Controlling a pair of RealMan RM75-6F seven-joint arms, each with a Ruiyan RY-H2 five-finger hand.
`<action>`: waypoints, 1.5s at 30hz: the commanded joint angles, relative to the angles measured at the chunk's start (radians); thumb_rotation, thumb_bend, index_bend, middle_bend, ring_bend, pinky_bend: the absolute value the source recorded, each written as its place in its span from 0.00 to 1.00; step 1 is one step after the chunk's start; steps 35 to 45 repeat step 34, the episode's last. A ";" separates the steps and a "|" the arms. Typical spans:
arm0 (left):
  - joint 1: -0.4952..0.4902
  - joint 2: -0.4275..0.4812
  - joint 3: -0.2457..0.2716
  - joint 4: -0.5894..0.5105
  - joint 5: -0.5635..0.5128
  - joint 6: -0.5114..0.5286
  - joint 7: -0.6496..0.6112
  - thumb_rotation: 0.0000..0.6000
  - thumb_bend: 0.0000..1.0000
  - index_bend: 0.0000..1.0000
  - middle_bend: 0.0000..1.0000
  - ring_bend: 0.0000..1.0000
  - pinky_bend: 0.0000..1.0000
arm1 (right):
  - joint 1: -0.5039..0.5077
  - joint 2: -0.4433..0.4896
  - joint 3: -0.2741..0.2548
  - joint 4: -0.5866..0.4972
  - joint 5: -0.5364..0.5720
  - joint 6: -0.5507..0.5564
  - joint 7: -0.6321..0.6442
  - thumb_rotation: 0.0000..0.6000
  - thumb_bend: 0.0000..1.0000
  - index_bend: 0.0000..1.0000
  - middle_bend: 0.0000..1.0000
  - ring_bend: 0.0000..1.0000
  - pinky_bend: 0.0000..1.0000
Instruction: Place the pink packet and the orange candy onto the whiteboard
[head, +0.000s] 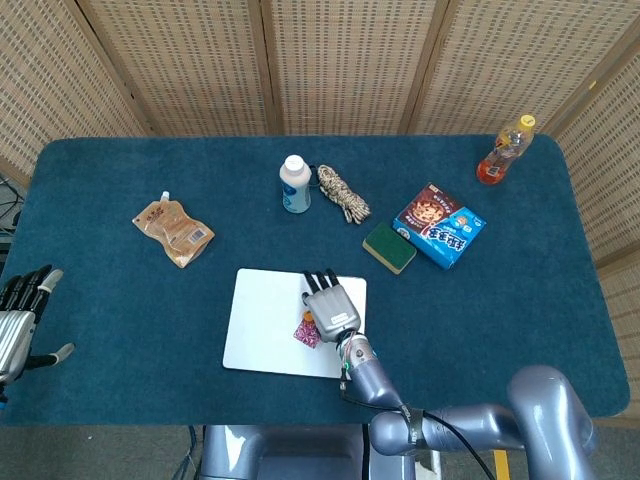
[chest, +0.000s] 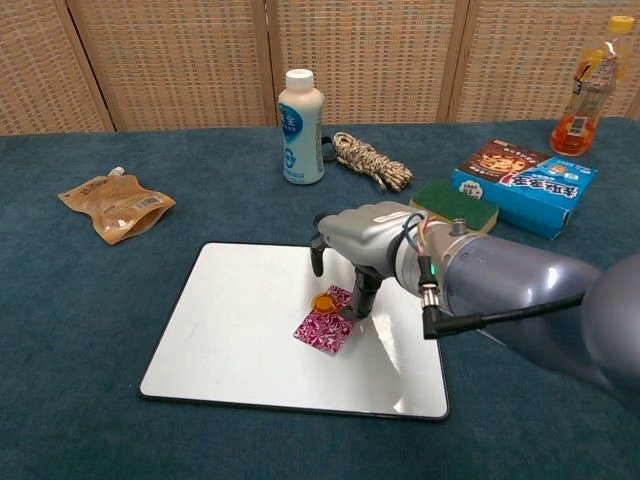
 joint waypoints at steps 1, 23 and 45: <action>0.000 0.000 0.001 -0.001 0.001 -0.001 -0.001 1.00 0.05 0.00 0.00 0.00 0.00 | -0.001 0.008 -0.003 -0.008 0.004 0.000 0.003 1.00 0.34 0.24 0.00 0.00 0.00; 0.012 -0.002 0.009 -0.001 0.037 0.033 0.001 1.00 0.05 0.00 0.00 0.00 0.00 | -0.301 0.588 -0.230 -0.295 -0.645 0.184 0.400 1.00 0.02 0.07 0.00 0.00 0.00; 0.036 -0.009 0.015 -0.014 0.065 0.088 0.032 1.00 0.05 0.00 0.00 0.00 0.00 | -0.619 0.620 -0.356 0.155 -0.908 0.454 0.935 1.00 0.00 0.01 0.00 0.00 0.00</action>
